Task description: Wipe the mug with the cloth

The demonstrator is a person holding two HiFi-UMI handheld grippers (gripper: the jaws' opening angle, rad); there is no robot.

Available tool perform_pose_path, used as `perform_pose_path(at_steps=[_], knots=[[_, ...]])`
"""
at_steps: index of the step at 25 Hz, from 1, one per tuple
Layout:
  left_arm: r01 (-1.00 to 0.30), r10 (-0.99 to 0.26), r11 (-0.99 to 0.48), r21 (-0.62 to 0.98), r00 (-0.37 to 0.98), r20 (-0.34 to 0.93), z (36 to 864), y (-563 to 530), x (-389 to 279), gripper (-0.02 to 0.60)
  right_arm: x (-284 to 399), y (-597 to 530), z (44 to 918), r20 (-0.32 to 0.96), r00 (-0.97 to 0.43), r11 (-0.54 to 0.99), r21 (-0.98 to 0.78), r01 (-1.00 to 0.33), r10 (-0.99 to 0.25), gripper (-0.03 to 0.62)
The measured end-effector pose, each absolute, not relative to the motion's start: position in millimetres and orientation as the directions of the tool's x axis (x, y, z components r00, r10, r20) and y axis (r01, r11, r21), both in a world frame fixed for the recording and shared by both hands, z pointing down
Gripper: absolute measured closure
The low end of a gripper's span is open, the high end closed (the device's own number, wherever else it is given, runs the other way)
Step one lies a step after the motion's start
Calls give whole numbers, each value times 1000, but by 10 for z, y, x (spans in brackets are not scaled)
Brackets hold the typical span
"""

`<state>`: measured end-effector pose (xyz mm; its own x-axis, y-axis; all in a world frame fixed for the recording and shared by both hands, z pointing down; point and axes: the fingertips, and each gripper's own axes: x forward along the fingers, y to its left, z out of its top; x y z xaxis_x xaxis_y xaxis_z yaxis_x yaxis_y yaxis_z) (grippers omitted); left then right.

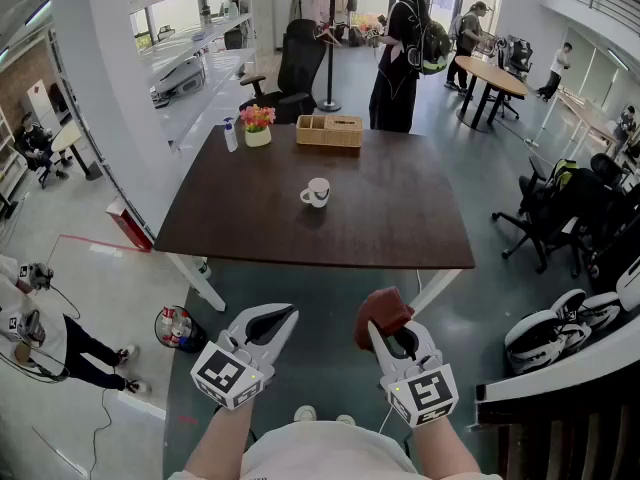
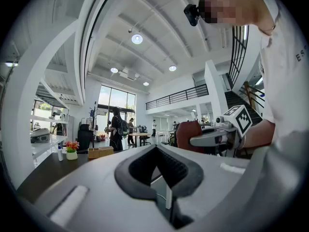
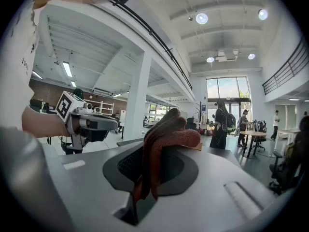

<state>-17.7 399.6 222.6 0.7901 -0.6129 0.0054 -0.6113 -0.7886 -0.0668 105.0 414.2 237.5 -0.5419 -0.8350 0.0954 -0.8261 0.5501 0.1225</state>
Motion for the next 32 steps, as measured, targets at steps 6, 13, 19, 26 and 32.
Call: perform_pose_path(at_steps=[6, 13, 19, 26, 32], knots=[[-608, -610, -791, -66, 792, 9, 2195, 3962, -217, 575, 989, 4109, 2391, 97, -535, 544, 123, -830, -839, 520], [-586, -588, -808, -63, 809, 9, 2264, 3935, -206, 575, 957, 4073, 2391, 82, -530, 536, 101, -838, -844, 519], [-582, -584, -811, -59, 812, 11, 2285, 3866, -255, 575, 919, 4006, 2389, 66, -532, 536, 75, -841, -844, 519], [-571, -572, -819, -56, 820, 10, 2400, 3681, -486, 575, 768, 3820, 2513, 65, -511, 515, 77, -854, -857, 519], [-567, -568, -823, -30, 822, 36, 2537, 3459, -648, 575, 706, 3572, 2621, 86, -488, 494, 69, -867, -868, 519]])
